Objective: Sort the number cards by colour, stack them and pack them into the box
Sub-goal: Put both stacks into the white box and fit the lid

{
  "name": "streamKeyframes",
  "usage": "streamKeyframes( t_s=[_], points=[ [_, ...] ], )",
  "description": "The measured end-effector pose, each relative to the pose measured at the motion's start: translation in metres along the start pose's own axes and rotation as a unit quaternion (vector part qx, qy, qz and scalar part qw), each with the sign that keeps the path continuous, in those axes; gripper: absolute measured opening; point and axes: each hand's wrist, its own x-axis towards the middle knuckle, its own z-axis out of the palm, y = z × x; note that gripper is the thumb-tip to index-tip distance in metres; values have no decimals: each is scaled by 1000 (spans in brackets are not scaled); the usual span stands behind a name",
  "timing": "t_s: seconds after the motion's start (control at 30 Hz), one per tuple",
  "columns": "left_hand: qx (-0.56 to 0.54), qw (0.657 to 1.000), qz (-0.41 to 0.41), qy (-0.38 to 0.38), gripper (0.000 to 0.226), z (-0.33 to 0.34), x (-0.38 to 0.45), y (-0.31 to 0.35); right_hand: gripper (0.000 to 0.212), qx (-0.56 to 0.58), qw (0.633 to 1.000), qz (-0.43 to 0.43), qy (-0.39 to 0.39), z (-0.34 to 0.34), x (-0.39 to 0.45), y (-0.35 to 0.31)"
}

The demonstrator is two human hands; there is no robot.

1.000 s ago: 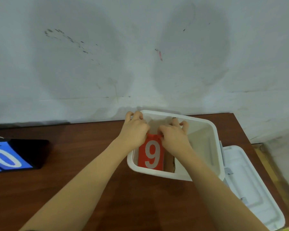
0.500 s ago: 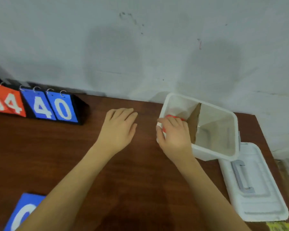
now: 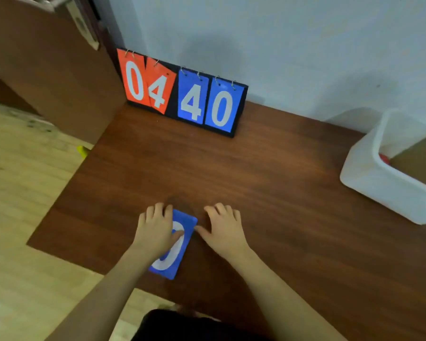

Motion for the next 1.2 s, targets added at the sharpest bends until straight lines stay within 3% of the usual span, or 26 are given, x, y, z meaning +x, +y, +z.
streamKeyframes(
  t_s=[0.17,0.37,0.5,0.63,0.83,0.93,1.07,1.2],
  points=[
    [-67,997,-28,29,83,16,-5,-17,54,9,998,60,17,31,2,-33],
    [-157,987,-36,-2,81,22,6,-27,38,75,991,107,7,35,10,-45],
    [-178,983,14,31,61,25,5,-45,29,110,990,91,13,37,12,-50],
    [-212,974,54,51,56,26,4,-51,27,150,986,64,31,41,4,-48],
    [-293,948,93,80,44,15,10,-33,38,191,977,55,77,29,0,-41],
    [-321,934,123,101,36,-1,10,-15,35,206,969,47,127,13,-8,-30],
    [-342,912,183,131,35,-42,15,32,34,226,936,45,267,-31,-26,-8],
    [-281,882,296,233,37,-80,21,91,35,229,902,45,364,-92,-51,29]
  ],
)
